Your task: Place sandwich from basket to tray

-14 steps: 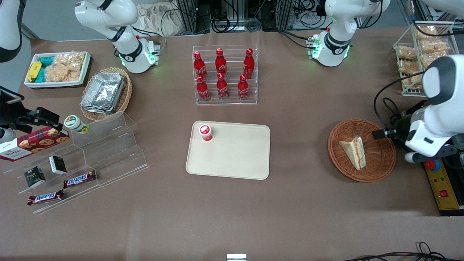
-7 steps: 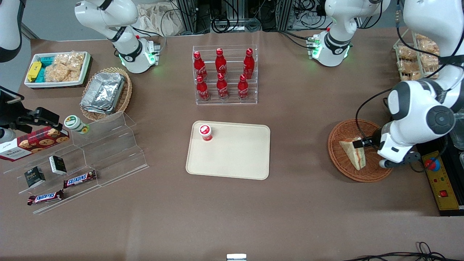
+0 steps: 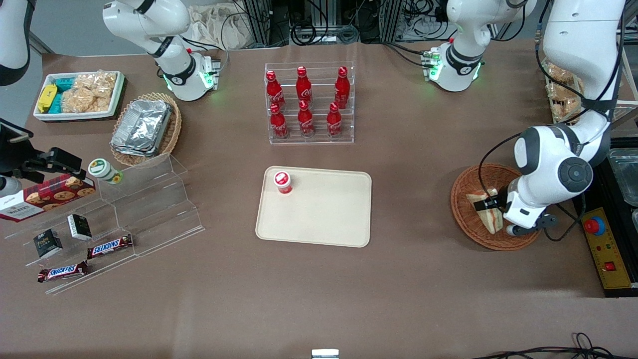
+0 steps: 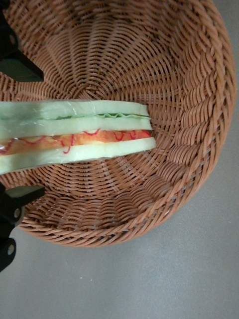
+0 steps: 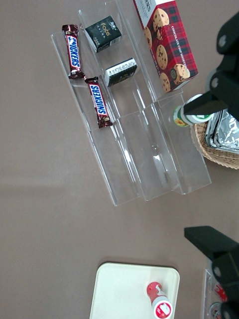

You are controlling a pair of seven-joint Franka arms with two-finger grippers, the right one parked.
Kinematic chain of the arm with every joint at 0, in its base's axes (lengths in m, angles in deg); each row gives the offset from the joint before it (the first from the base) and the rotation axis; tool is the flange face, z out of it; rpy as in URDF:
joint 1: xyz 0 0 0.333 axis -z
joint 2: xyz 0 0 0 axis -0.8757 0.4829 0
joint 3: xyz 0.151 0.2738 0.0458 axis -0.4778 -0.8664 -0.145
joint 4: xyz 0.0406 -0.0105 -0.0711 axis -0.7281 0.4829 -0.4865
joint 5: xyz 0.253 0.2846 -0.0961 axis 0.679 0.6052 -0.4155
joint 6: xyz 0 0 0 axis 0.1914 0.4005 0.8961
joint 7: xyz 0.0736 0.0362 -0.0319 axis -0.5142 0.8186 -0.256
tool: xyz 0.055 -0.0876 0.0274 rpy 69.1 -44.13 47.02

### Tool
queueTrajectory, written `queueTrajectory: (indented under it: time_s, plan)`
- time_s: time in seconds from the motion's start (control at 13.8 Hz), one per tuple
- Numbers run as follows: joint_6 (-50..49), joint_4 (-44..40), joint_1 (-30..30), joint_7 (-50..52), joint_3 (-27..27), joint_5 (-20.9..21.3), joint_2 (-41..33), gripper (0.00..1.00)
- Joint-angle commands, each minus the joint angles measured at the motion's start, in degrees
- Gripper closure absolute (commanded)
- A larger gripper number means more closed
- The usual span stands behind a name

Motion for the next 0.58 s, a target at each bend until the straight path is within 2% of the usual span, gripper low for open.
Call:
queueTrajectory:
  time_s: [0.0, 0.22, 0.36, 0.51]
  plan:
    - [1.54, 1.37, 0.47, 2.23, -0.25, 0.12, -0.83, 0.48]
    - [1.02, 1.19, 0.47, 2.5, -0.25, 0.21, -1.53, 0.76]
    - [-0.47, 0.32, 0.47, 2.41, -0.16, 0.21, -3.45, 0.83]
    - [-5.99, -2.75, 1.51, 2.41, -0.07, 0.3, -6.61, 0.86]
